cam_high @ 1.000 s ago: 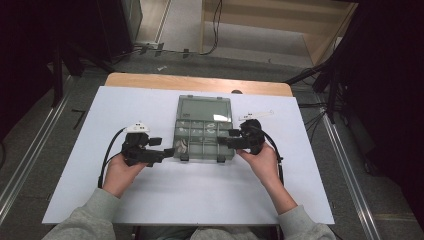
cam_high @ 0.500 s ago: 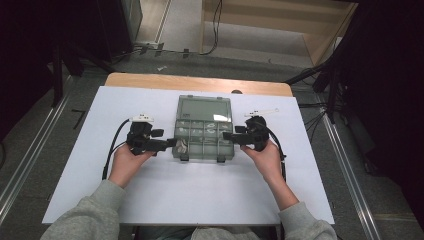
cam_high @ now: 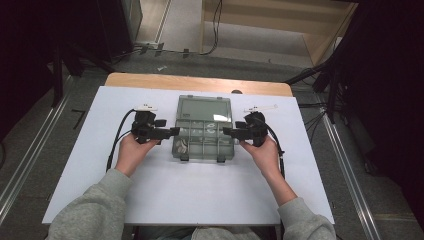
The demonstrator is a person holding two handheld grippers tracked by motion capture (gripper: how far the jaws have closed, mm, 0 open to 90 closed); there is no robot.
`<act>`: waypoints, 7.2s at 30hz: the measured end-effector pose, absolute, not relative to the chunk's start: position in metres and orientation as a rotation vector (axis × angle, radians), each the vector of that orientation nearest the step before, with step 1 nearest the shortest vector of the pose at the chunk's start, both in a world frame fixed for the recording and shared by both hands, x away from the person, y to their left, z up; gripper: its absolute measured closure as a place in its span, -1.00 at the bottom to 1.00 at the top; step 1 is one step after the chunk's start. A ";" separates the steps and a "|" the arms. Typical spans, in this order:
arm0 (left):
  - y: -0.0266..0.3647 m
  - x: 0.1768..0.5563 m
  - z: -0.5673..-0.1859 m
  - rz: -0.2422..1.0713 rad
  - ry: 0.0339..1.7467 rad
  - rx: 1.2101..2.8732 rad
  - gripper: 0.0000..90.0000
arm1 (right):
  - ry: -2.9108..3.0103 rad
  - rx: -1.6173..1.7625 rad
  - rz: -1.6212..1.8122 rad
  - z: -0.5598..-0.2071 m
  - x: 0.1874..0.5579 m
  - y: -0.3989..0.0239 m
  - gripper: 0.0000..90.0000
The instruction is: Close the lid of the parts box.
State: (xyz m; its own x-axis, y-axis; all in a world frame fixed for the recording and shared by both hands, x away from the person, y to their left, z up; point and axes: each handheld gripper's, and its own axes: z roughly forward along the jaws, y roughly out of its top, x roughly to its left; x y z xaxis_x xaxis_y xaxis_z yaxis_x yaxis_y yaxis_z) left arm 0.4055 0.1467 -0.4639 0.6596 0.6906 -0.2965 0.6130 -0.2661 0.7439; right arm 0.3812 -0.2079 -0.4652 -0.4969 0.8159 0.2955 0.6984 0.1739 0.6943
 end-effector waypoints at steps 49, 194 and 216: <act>0.095 0.481 -0.483 0.274 1.179 1.963 -0.43 | 2.145 1.595 1.128 -0.486 0.456 -0.195 -0.33; 0.116 0.445 -0.447 0.242 1.028 1.903 0.08 | 2.163 1.493 1.295 -0.453 0.422 -0.207 -0.05; 0.118 0.435 -0.443 0.203 1.014 1.933 -0.02 | 2.186 1.468 1.318 -0.451 0.411 -0.207 -0.06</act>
State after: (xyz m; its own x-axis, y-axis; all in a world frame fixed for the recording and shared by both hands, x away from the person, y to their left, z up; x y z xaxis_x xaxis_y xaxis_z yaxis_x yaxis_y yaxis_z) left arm 0.4354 0.1184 -0.4430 0.6477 0.7209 -0.2465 0.5701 -0.2439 0.7846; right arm 0.4108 -0.2074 -0.4507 -0.4882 0.8207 0.2968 0.6455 0.1107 0.7557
